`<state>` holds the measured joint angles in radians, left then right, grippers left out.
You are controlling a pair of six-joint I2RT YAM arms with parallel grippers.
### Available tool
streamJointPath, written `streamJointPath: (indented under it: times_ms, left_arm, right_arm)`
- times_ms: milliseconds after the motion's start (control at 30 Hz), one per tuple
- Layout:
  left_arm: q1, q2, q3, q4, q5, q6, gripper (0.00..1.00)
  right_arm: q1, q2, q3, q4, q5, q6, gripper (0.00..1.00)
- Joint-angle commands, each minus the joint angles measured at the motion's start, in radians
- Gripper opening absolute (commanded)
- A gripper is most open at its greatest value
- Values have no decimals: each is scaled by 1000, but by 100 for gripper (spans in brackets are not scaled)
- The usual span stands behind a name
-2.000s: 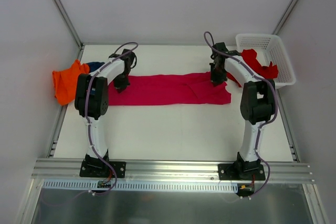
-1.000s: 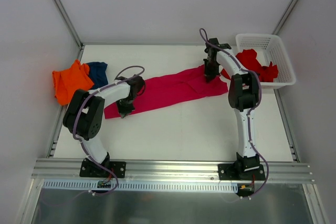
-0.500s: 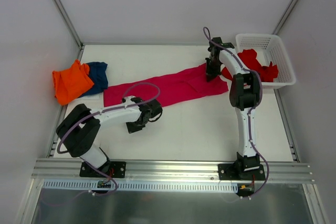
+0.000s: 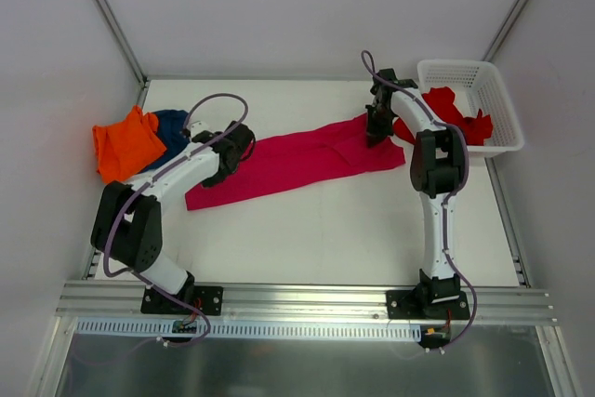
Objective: Fold and stack the t-shirts
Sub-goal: Fold the tshirt
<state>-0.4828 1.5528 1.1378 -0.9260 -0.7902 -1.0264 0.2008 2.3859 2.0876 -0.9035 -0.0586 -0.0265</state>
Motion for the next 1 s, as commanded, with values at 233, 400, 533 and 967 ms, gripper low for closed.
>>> streamJointPath:
  times_ms: [233, 400, 533, 967]
  left_arm:
    - [168, -34, -160, 498, 335, 367, 6]
    - [197, 3, -151, 520, 358, 411, 6]
    - [216, 73, -147, 516, 378, 416, 5]
    - [219, 107, -227, 526, 425, 387, 4]
  right_arm:
    - [-9, -79, -55, -6, 14, -18, 1]
    - [-9, -87, -55, -3, 11, -15, 0]
    - [-8, -82, -49, -3, 14, -13, 1]
    - [-6, -80, -43, -5, -6, 0, 0]
